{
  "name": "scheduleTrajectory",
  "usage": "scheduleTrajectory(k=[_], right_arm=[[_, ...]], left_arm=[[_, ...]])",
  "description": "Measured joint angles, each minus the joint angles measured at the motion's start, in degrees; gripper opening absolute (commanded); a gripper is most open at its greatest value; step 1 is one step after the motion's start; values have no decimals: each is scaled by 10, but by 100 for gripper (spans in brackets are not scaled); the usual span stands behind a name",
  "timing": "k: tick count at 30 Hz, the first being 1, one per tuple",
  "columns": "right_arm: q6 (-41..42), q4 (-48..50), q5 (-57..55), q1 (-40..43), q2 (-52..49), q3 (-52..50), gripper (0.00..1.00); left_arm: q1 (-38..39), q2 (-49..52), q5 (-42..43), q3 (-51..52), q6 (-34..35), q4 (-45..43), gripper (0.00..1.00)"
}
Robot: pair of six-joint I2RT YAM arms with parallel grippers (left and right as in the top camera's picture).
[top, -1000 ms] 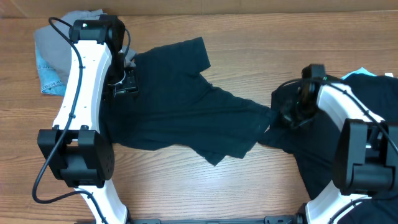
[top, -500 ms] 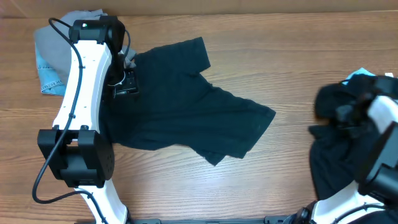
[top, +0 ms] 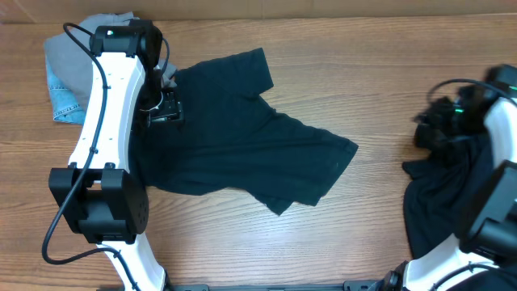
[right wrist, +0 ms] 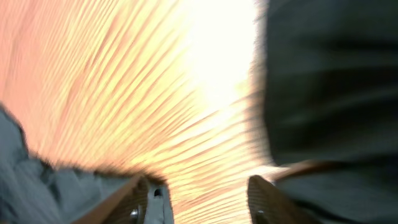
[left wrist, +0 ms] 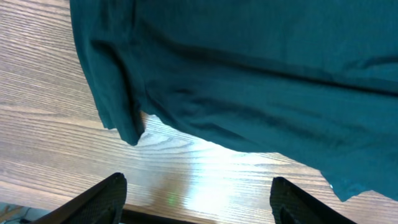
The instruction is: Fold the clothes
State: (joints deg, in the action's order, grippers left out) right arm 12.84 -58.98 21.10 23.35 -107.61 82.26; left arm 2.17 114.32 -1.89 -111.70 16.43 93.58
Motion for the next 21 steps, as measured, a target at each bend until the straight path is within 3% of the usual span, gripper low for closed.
scheduleTrajectory(k=[4,13,17,19,21], right_arm=[[-13,31,-12,-90,0,-41,70],[-25,178,-29,-181,0,-174,68],[-24,243,-20,-200,12,-202,50],[-30,264,-17,-212,13,-213,29],[-27,266,-14,-218,13,-218,20]], left_arm=[[0,0,0,0,0,-2,80],[0,0,0,0,0,-2,81],[0,0,0,0,0,-3,81],[0,0,0,0,0,-3,81],[0,0,0,0,0,-4,81]])
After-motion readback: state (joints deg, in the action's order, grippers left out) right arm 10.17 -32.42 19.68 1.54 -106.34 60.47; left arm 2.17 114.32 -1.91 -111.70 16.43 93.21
